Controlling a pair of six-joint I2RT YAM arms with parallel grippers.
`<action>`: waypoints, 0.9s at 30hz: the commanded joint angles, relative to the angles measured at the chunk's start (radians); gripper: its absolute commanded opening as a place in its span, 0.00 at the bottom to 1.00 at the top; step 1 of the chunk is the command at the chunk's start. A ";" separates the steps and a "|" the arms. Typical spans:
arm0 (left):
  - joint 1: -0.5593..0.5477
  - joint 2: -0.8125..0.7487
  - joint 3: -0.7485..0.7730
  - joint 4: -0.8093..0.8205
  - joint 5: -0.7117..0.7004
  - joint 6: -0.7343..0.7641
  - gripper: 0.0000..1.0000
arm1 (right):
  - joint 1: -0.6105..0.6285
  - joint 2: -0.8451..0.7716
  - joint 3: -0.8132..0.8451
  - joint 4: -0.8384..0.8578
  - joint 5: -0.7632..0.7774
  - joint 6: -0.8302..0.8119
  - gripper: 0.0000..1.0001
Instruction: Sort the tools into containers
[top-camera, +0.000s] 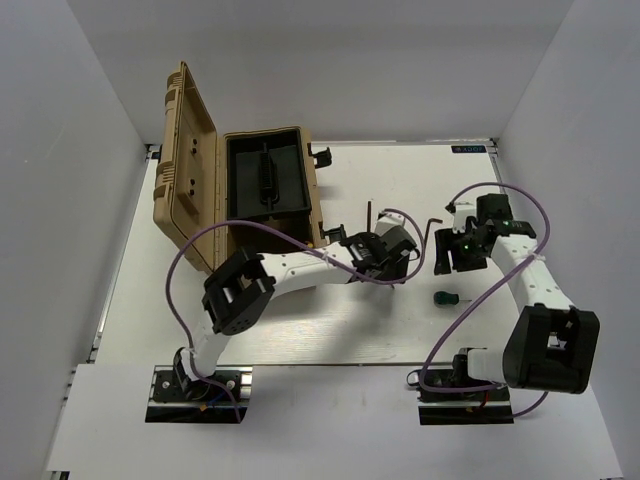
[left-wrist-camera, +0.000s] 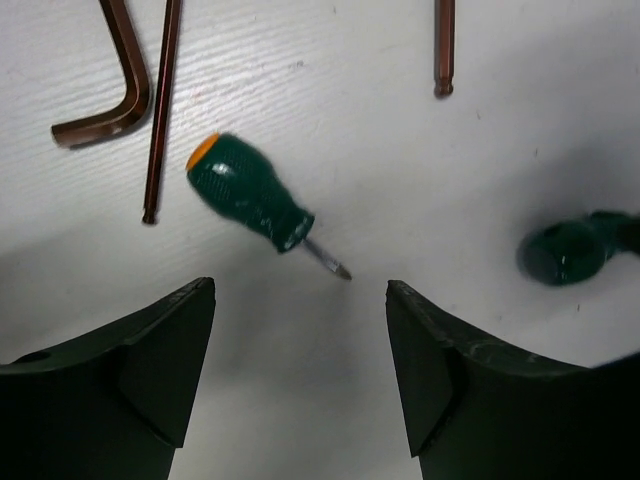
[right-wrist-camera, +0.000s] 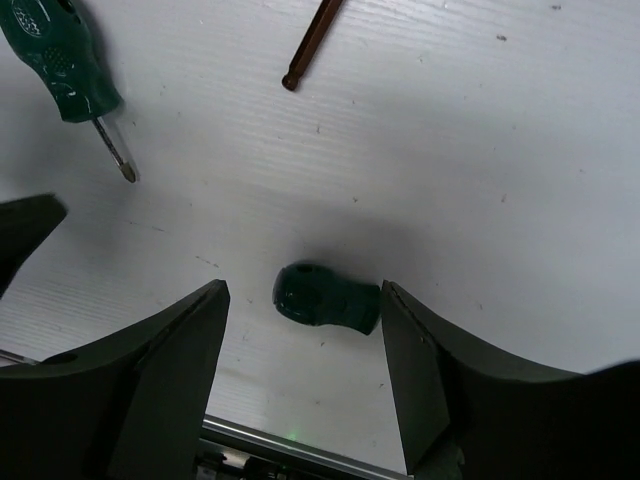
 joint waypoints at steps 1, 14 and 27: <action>0.009 0.065 0.127 -0.070 -0.088 -0.103 0.80 | -0.037 -0.060 -0.031 0.011 -0.056 -0.021 0.68; 0.009 0.158 0.172 -0.137 -0.182 -0.210 0.80 | -0.110 -0.151 -0.083 -0.001 -0.165 -0.007 0.68; 0.009 0.305 0.318 -0.186 -0.236 -0.238 0.67 | -0.160 -0.189 -0.103 -0.015 -0.260 -0.005 0.68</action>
